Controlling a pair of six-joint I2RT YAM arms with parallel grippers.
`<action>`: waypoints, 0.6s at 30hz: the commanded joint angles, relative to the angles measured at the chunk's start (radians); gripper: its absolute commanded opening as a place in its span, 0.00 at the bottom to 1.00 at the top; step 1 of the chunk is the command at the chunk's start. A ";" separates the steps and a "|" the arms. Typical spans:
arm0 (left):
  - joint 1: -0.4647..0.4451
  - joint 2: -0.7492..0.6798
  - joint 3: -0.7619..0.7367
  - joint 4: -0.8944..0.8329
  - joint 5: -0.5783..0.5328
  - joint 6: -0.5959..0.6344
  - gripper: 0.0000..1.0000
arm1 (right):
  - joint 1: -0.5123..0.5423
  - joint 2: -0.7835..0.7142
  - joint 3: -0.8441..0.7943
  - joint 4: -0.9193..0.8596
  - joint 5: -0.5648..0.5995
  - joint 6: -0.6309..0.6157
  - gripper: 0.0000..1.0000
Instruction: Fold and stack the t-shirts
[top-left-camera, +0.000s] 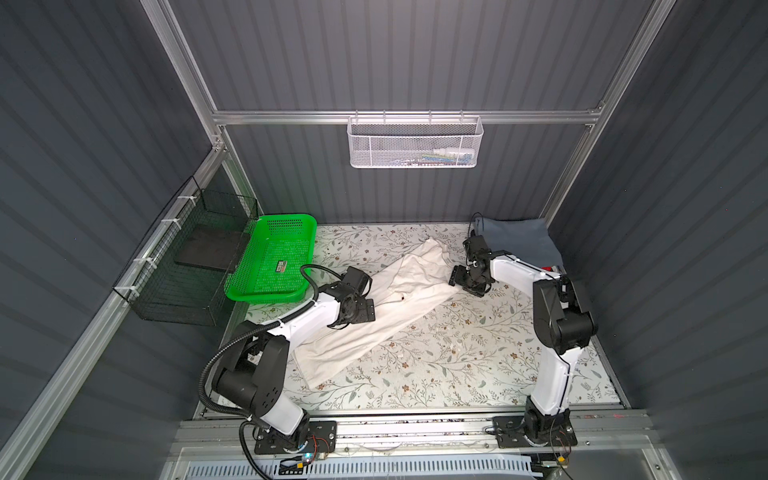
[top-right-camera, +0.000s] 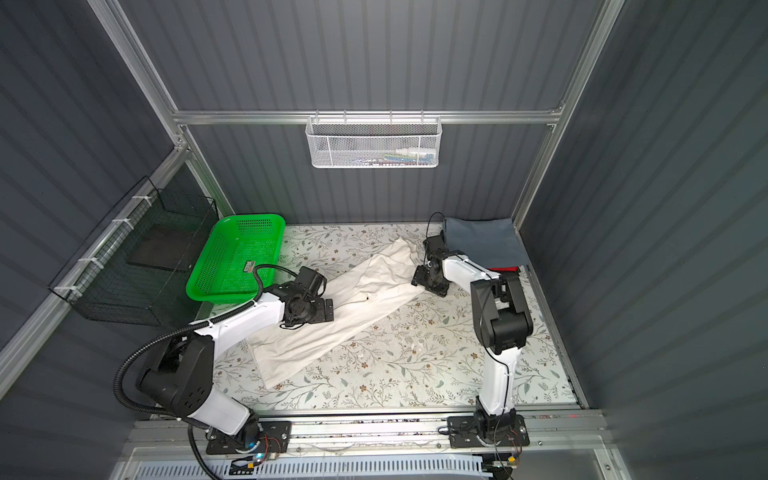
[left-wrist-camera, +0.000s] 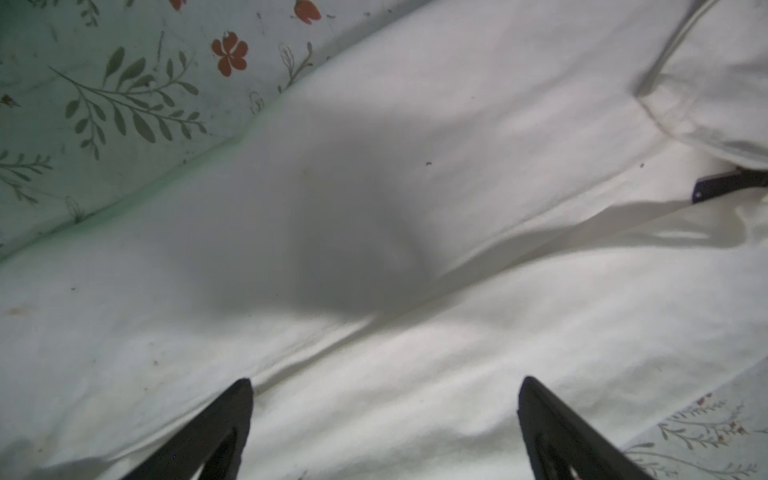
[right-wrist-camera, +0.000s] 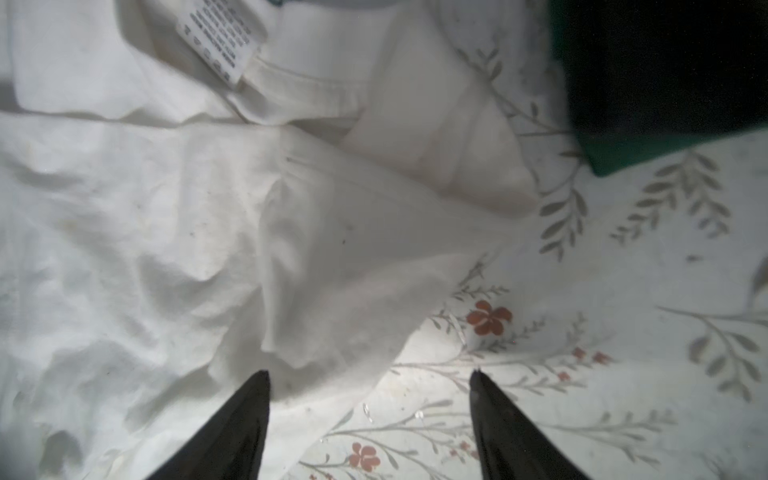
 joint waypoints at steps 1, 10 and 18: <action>-0.020 -0.003 -0.015 -0.006 0.010 -0.020 1.00 | -0.002 0.034 0.050 -0.012 -0.012 -0.011 0.66; -0.046 -0.032 -0.052 -0.068 -0.027 -0.036 1.00 | -0.032 0.231 0.303 -0.151 -0.005 -0.077 0.40; -0.056 -0.059 -0.070 -0.134 -0.085 -0.020 1.00 | -0.056 0.385 0.536 -0.272 -0.051 -0.160 0.33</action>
